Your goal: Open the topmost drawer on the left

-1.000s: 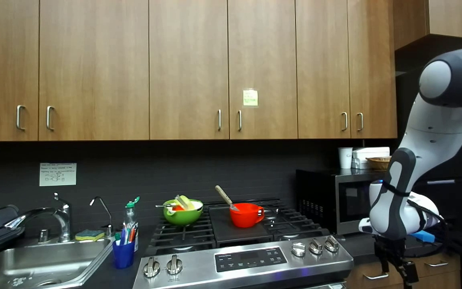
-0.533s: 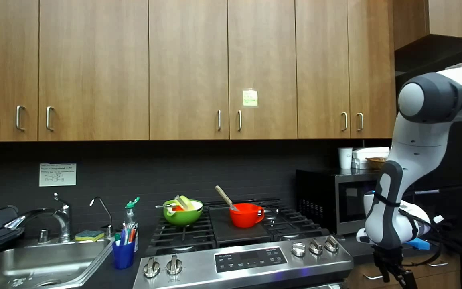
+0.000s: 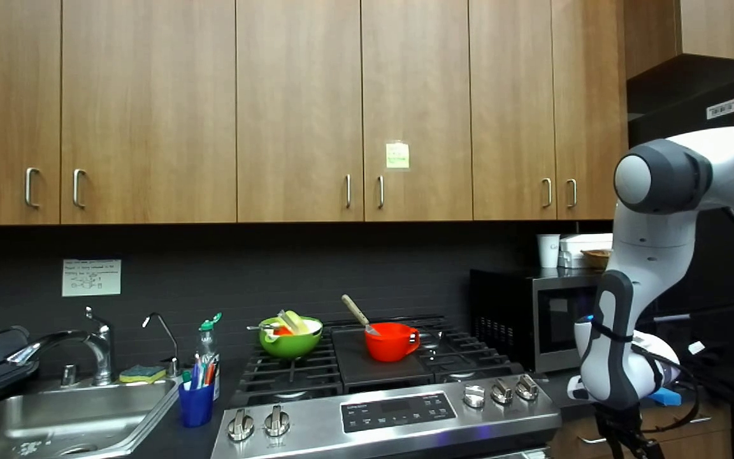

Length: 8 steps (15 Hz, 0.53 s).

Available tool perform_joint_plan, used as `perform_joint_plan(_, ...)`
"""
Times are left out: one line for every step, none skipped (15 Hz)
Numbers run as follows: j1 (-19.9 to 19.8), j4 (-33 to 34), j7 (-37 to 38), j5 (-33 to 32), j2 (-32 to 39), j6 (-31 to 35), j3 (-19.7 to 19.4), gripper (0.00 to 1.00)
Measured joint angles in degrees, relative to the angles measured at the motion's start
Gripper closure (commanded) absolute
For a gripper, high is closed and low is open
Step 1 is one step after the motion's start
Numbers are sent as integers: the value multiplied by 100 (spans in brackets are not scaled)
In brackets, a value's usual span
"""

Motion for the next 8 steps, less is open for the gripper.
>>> perform_joint_plan(0, 40, 10, -49, 71, 0, -16, 0)
perform_joint_plan(0, 87, 41, -56, 141, -1, -25, 0)
perform_joint_plan(-8, 135, 75, -53, 208, -4, -26, 0)
perform_joint_plan(-25, 183, 126, -30, 272, -4, -23, 0)
perform_joint_plan(-44, 237, 219, 4, 336, -4, -20, 0)
perform_joint_plan(-75, 294, 326, 50, 401, -2, -11, 0)
perform_joint_plan(-116, 353, 419, 118, 465, 5, 1, 0)
perform_joint_plan(-165, 414, 503, 180, 531, 16, 19, 0)
